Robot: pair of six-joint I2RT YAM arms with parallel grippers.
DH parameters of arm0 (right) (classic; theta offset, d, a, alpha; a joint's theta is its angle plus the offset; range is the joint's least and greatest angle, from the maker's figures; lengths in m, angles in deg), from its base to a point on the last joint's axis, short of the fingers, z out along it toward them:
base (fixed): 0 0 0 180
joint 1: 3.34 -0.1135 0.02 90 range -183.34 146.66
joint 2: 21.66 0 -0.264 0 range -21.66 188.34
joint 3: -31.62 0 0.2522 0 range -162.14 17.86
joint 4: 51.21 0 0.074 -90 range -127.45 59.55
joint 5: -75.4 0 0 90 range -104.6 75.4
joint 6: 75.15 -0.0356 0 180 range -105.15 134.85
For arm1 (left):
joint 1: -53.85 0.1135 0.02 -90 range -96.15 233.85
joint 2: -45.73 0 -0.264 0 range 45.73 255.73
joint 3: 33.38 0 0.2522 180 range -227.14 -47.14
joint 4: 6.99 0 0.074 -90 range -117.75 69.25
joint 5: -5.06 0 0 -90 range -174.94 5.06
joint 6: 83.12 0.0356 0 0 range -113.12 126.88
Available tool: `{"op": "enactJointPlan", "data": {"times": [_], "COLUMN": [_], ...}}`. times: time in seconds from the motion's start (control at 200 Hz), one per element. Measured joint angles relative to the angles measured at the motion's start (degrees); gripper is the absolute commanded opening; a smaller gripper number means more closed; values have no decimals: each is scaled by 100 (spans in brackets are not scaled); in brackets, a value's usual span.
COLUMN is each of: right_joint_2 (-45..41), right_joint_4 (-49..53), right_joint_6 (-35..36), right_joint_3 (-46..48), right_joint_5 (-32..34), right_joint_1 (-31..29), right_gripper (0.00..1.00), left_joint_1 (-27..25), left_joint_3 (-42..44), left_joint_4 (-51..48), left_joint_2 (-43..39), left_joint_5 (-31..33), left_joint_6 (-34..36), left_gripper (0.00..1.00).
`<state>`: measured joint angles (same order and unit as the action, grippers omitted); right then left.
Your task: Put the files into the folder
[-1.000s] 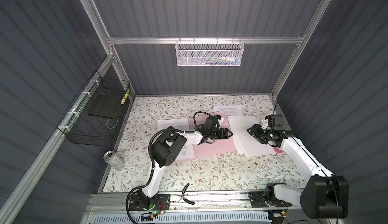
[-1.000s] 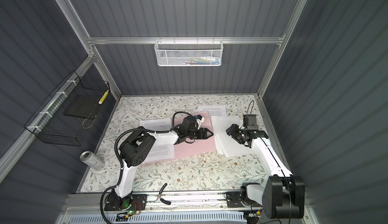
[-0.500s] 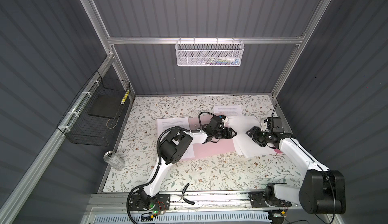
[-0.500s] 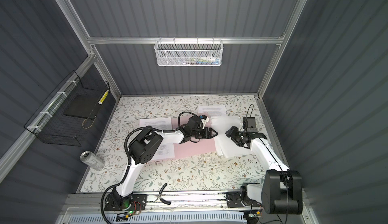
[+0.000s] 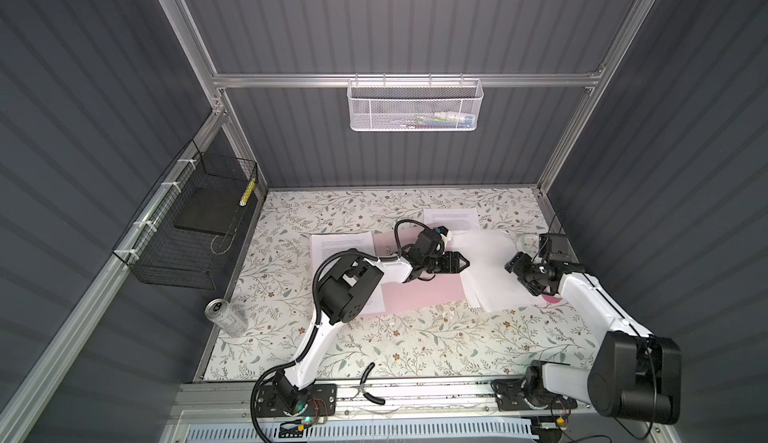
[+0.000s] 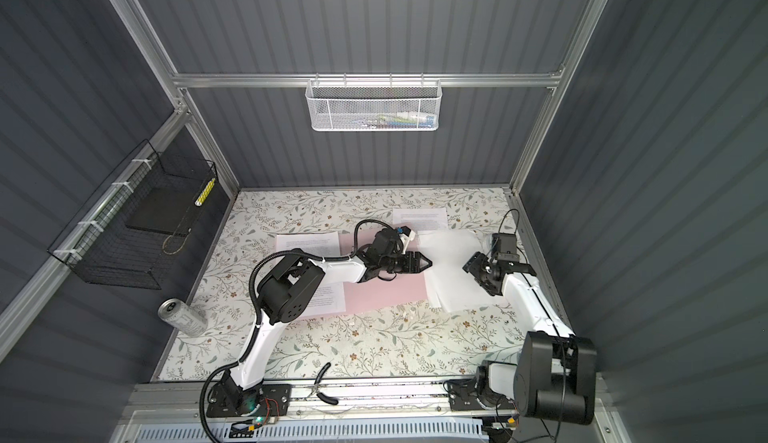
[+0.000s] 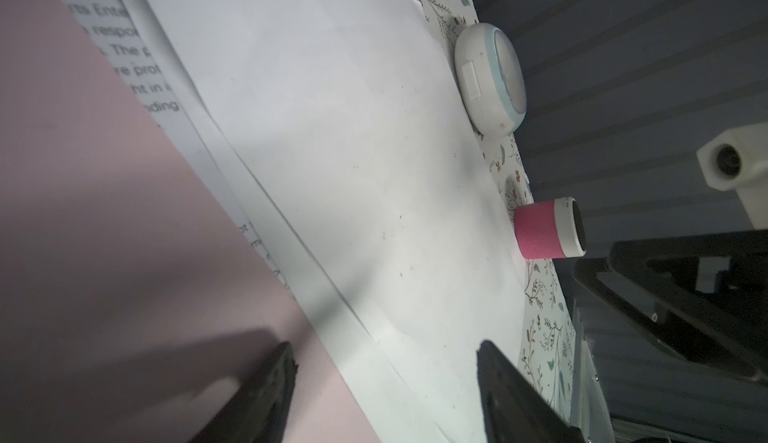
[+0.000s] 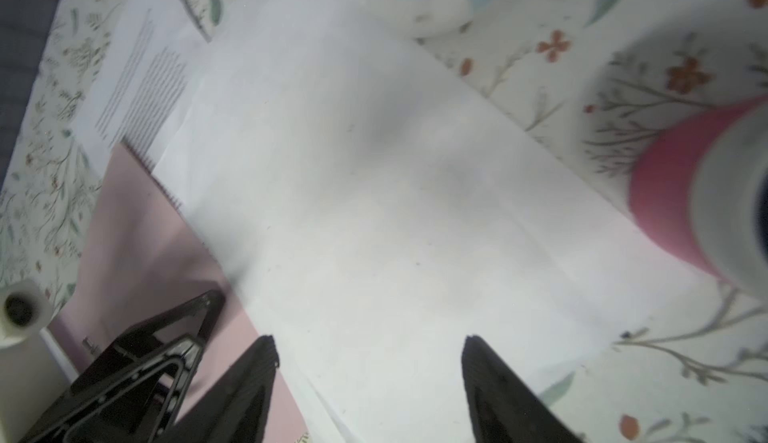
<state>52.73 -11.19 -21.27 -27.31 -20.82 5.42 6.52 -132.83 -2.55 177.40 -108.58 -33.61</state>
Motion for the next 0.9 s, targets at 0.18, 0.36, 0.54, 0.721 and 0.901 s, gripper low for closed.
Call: {"op": "enactJointPlan", "data": {"times": [0.18, 0.36, 0.54, 0.721, 0.901], "right_joint_2": [675, 1300, 1810, 2050, 2337], "right_joint_4": [125, 9, -144, -157, -140], "right_joint_6": [212, 295, 315, 321, 389], "right_joint_3": [-560, -855, -1084, -1204, -1379], "right_joint_5": [411, 407, 310, 291, 289], "right_joint_1": [319, 494, 492, 492, 492], "right_gripper": [83, 84, 84, 84, 84], "left_joint_1": [2, 31, 92, 168, 168], "left_joint_3": [-79, -146, -212, -238, -352], "left_joint_4": [-125, -262, -413, -479, -693], "left_joint_2": [13, 13, 13, 13, 13], "left_joint_5": [72, 162, 267, 313, 481], "left_joint_6": [131, 271, 417, 522, 717], "left_gripper": [70, 70, 70, 71, 72]}}
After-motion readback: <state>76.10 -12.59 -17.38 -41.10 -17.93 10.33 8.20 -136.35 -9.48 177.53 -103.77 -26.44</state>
